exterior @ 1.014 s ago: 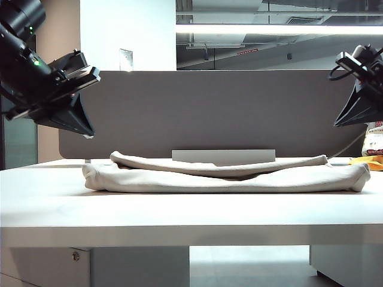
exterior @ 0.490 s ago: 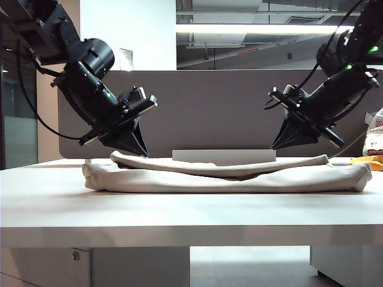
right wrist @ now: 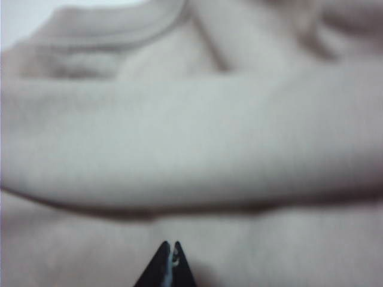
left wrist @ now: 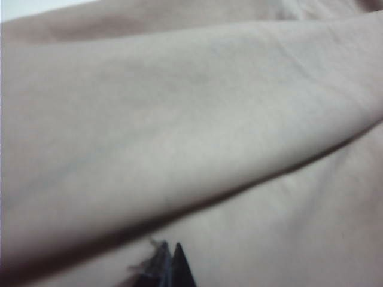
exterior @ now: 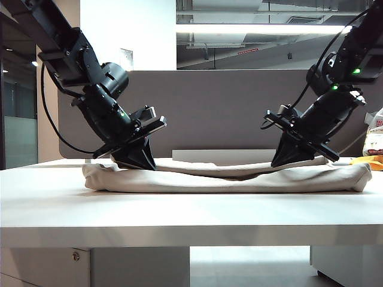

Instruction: Fold the bottom side of the T-shirt horizontally towards the center, about one-third of the way, then fold the sleeve back towards the center, creating a straight line along the edge of the T-shirt, and finally fold the bottom of the T-shirt up towards the top, creating a neat rectangle.

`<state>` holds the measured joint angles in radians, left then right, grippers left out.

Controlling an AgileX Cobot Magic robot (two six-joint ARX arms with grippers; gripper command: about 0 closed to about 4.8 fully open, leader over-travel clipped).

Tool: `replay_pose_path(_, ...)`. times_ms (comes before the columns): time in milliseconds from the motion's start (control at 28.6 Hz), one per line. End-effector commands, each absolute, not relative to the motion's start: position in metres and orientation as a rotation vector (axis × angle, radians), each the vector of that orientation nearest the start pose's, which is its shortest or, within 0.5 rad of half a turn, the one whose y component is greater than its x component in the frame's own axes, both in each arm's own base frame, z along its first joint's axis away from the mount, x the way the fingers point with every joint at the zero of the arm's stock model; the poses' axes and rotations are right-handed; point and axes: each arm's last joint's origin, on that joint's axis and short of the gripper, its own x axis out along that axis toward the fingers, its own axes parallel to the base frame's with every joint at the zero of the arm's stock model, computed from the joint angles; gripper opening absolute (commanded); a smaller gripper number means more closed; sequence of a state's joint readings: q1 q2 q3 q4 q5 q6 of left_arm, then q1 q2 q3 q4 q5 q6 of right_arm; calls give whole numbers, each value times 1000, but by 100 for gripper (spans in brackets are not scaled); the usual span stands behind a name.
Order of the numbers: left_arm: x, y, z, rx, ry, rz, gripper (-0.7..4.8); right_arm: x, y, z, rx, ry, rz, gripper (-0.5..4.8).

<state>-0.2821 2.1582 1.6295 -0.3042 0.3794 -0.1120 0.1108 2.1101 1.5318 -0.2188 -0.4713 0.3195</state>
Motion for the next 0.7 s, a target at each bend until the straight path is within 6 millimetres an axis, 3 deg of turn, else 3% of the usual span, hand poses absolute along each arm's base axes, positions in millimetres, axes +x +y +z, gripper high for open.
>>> replay_pose_path(35, 459, -145, 181, -134, 860, -581, -6, 468, 66, 179, 430, 867, 426, -7)
replay_pose_path(350, 482, -148, 180, -58, 774, -523, -6, 491, 66, 178, 332, 816, 386, -7)
replay_pose_path(699, 511, -146, 220, -26, 495, -487, -6, 497, 66, 188, 315, 725, 416, -7)
